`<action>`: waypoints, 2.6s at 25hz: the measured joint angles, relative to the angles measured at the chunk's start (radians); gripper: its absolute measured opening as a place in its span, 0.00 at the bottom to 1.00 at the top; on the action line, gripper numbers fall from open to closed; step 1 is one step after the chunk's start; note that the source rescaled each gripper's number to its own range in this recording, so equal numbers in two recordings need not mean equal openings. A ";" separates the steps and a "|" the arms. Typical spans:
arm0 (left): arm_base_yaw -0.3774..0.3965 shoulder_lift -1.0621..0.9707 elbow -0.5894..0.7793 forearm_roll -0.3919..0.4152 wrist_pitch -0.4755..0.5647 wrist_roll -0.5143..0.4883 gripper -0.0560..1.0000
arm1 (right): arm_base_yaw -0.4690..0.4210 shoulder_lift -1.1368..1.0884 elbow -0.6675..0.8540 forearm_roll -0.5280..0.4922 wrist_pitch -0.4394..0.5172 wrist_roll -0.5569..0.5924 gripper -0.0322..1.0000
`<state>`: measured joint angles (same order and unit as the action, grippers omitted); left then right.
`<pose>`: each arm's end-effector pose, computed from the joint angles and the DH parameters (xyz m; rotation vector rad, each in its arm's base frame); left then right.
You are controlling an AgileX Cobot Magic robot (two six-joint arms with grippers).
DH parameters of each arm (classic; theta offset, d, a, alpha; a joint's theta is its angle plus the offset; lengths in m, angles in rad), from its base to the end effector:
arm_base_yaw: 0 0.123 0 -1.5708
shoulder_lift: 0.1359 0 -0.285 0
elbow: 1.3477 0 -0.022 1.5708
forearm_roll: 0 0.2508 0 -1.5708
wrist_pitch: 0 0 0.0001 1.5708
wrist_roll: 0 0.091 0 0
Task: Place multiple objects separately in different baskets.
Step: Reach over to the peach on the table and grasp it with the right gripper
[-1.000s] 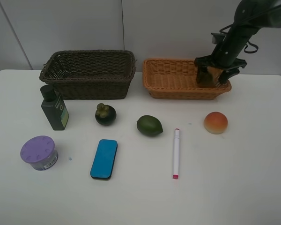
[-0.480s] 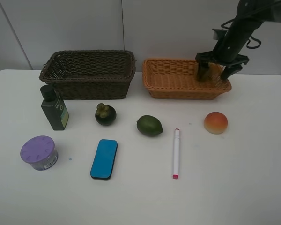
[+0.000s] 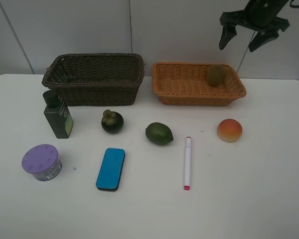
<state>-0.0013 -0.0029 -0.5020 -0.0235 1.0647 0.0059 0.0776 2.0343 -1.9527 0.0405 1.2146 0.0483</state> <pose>-0.0057 -0.0019 0.2775 0.0086 2.0433 -0.0253 0.4420 0.0378 0.2966 -0.0308 2.7816 0.0883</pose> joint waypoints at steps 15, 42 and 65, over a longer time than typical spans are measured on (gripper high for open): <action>0.000 0.000 0.000 0.000 0.000 0.000 0.05 | 0.034 -0.184 0.661 0.020 -0.189 0.033 0.99; 0.000 0.000 0.000 0.000 0.000 -0.006 0.05 | 0.034 -0.038 0.769 0.043 -0.393 0.037 0.99; 0.000 0.000 0.000 0.000 0.000 -0.006 0.05 | 0.034 -0.038 0.769 0.040 -0.388 0.041 0.59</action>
<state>-0.0013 -0.0029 -0.5020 -0.0235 1.0647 0.0000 0.1116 1.9959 -1.1841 0.0806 0.8269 0.0891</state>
